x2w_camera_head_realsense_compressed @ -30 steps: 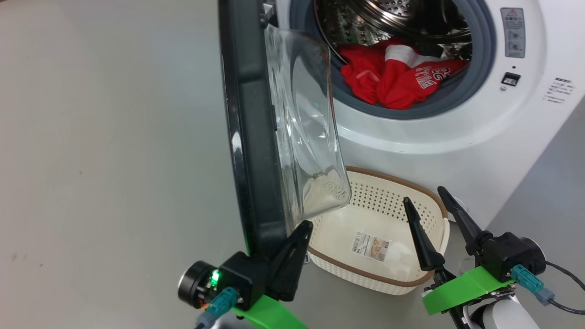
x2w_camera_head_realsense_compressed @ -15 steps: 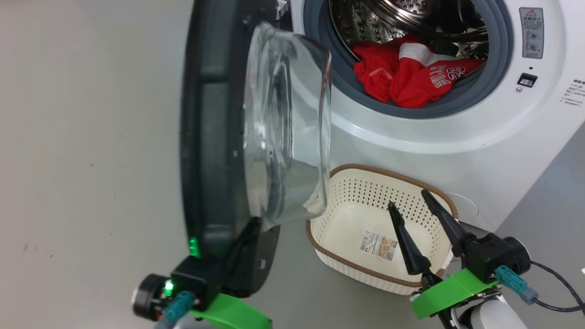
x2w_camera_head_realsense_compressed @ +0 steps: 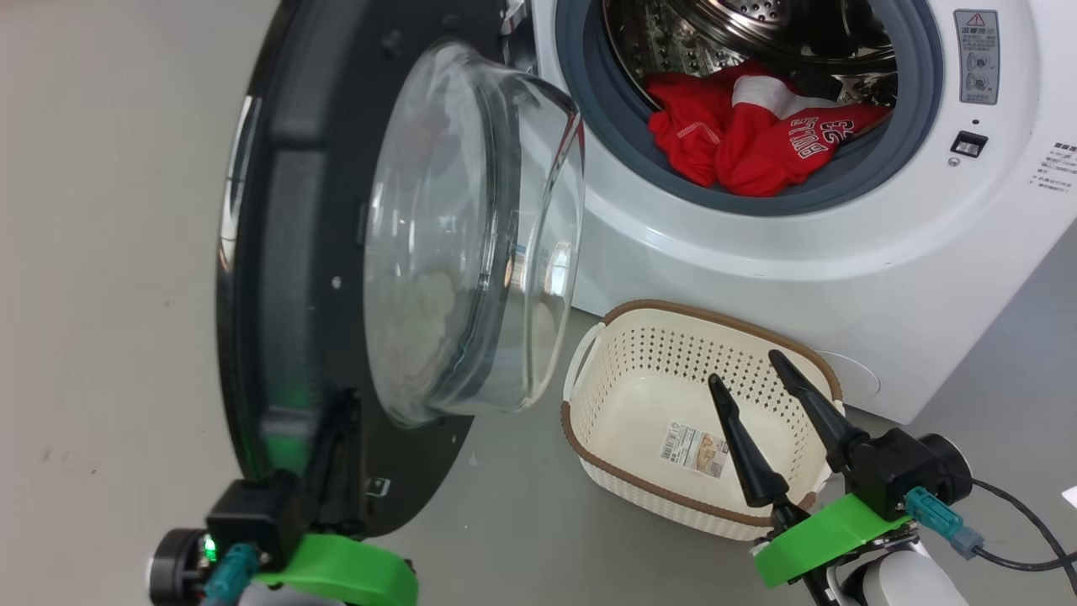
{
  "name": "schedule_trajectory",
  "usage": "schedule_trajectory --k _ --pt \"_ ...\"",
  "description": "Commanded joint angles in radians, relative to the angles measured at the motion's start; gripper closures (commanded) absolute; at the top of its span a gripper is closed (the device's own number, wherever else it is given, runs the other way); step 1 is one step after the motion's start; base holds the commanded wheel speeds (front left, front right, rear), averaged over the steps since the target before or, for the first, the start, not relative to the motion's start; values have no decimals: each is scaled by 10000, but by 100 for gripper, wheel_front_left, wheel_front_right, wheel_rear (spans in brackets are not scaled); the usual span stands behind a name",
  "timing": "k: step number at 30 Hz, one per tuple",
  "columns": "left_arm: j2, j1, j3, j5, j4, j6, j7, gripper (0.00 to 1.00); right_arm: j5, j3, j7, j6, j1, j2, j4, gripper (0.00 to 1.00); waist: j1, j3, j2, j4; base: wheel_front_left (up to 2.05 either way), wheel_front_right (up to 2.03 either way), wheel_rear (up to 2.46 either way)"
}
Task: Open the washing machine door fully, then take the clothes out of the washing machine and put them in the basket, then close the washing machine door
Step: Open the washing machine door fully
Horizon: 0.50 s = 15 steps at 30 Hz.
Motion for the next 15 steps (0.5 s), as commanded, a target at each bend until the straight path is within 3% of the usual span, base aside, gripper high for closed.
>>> schedule_trajectory --k 1,15 --pt "266 -255 563 -65 -167 150 -113 100 -152 184 -65 62 -307 39 -220 0 0 4 0 -7 0 0 0" --pt "-60 -838 1781 -1332 913 -39 -1480 100 -344 -118 5 62 -96 39 -349 0 0 -19 0 -115 0 0 0"
